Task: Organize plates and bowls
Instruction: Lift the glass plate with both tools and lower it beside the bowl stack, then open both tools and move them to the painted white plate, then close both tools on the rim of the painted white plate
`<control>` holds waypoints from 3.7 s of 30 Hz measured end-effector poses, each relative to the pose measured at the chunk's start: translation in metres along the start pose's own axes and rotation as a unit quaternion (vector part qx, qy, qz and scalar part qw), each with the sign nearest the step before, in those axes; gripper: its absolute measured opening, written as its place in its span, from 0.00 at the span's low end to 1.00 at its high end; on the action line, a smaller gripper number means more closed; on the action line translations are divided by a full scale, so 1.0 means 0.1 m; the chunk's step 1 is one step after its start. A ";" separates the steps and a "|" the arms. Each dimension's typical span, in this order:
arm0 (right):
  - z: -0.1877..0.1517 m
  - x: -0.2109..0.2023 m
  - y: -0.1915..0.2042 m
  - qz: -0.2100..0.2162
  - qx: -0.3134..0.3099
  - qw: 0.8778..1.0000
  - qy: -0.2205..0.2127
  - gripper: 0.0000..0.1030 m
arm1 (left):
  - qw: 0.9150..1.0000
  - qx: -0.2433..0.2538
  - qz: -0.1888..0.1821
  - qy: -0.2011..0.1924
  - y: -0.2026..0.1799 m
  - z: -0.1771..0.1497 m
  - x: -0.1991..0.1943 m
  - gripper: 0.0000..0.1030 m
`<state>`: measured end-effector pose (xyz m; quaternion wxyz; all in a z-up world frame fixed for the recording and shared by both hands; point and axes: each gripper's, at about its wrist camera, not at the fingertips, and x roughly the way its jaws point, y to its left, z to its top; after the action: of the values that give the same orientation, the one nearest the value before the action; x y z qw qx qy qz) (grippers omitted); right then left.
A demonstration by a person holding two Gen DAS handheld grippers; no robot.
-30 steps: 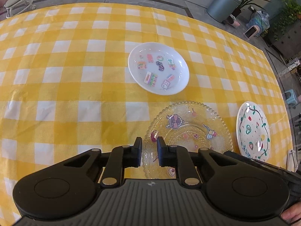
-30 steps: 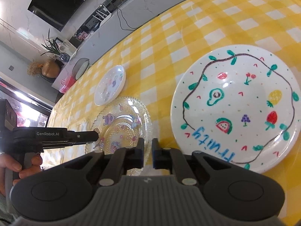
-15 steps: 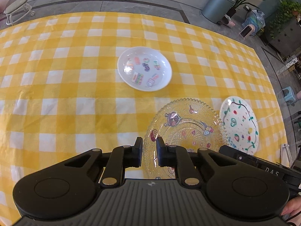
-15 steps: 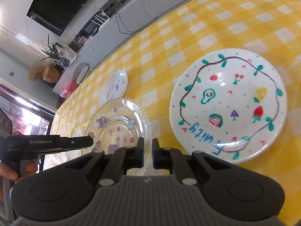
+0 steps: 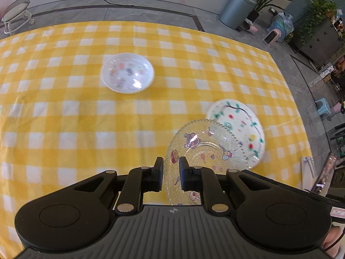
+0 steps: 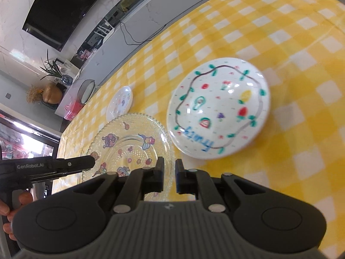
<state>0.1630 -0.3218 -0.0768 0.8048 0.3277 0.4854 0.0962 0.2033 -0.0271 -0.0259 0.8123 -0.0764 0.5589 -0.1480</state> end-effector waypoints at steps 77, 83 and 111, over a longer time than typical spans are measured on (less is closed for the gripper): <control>0.28 -0.42 -0.59 -0.051 -0.007 0.995 -0.091 0.40 | 0.984 -0.112 -0.005 -0.141 -0.70 -0.53 0.51 0.42; 0.46 -0.26 -0.64 -0.064 -0.004 0.994 -0.093 0.40 | 0.978 -0.150 0.000 -0.142 -0.57 -0.41 0.68 0.49; 0.61 0.00 -0.87 -0.029 0.056 0.995 -0.078 0.14 | 0.972 -0.176 -0.032 -0.153 -0.49 -0.28 1.01 0.37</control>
<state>0.1998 -0.4151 -0.1119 0.8232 0.3640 0.4352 0.0195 0.2030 -0.1053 -0.1113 0.8567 -0.2583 0.4424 -0.0599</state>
